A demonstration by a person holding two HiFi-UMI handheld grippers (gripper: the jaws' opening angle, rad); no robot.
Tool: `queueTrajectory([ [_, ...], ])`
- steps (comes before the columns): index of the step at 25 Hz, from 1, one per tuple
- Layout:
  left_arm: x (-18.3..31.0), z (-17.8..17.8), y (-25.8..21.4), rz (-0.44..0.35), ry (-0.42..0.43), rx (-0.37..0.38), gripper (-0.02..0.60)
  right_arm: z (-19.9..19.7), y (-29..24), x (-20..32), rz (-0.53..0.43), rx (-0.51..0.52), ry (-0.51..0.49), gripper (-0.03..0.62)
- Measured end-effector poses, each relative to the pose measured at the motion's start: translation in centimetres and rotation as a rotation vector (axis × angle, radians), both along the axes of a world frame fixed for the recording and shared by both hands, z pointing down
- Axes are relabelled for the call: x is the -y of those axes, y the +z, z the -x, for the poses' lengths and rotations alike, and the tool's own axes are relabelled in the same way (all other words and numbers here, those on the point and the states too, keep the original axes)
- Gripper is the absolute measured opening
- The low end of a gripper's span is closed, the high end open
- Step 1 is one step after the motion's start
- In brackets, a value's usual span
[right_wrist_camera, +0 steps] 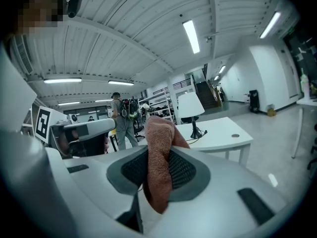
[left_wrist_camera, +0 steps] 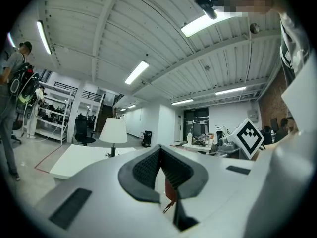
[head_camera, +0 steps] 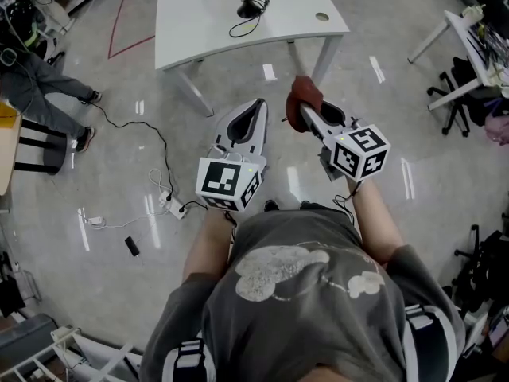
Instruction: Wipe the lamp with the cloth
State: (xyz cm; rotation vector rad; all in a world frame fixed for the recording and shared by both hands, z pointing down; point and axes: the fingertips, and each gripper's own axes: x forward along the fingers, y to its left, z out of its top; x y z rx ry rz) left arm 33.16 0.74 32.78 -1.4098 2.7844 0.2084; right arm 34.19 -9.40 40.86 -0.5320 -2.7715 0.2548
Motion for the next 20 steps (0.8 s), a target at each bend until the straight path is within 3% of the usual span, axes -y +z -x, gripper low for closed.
queueTrajectory([
  [12,1.5,1.7,0.6,0.003,0.004,-0.02,0.008,1.3,0.3,3.2,0.01,-0.011,0.046,0.091],
  [20,5.1,6.5,1.0,0.025,-0.062,-0.021,0.008,7.2,0.7,6.7,0.052,0.002,-0.018,0.091],
])
